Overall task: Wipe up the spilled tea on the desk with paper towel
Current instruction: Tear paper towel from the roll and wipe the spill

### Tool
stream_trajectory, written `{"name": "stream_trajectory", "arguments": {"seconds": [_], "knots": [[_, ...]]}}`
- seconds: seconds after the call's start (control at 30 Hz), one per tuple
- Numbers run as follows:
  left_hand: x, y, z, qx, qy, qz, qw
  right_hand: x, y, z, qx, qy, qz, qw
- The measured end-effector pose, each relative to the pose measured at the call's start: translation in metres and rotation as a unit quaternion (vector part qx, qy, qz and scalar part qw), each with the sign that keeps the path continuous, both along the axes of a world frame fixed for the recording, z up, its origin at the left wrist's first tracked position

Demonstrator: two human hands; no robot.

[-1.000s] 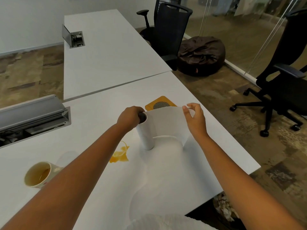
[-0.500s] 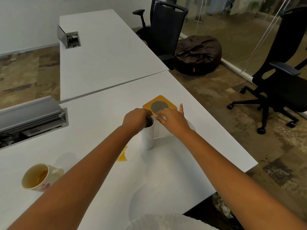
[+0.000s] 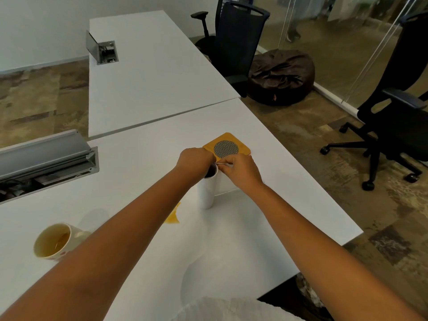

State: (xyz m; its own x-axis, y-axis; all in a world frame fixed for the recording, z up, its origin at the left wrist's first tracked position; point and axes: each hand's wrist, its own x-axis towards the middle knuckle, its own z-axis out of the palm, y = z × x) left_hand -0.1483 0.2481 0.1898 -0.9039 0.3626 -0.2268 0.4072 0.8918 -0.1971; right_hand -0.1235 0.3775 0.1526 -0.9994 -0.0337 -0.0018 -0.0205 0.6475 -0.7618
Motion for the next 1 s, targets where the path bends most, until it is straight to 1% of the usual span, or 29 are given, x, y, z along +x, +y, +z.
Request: {"name": "stream_trajectory", "arguments": {"seconds": [0.17,0.47,0.73,0.83,0.93,1.0], "knots": [[-0.001,-0.001,0.001,-0.003,-0.016,0.010,1.000,-0.001,-0.003,-0.001,-0.093,-0.079,-0.034,0.992],[-0.003,-0.003,-0.004,0.016,-0.015,0.023,0.999,-0.006,-0.004,-0.001,-0.166,-0.148,-0.054,0.974],[-0.002,-0.003,-0.006,0.021,-0.015,0.024,0.999,-0.002,0.002,0.005,-0.252,-0.236,-0.070,0.936],[-0.002,-0.004,-0.008,0.031,-0.014,0.030,0.999,-0.002,0.003,0.002,-0.284,-0.279,-0.081,0.914],[0.000,-0.006,-0.007,0.046,-0.010,0.042,0.998,-0.001,0.003,-0.005,-0.311,-0.289,-0.098,0.900],[0.000,-0.007,-0.008,0.051,-0.006,0.042,0.998,0.001,0.004,-0.007,-0.298,-0.272,-0.088,0.911]]}}
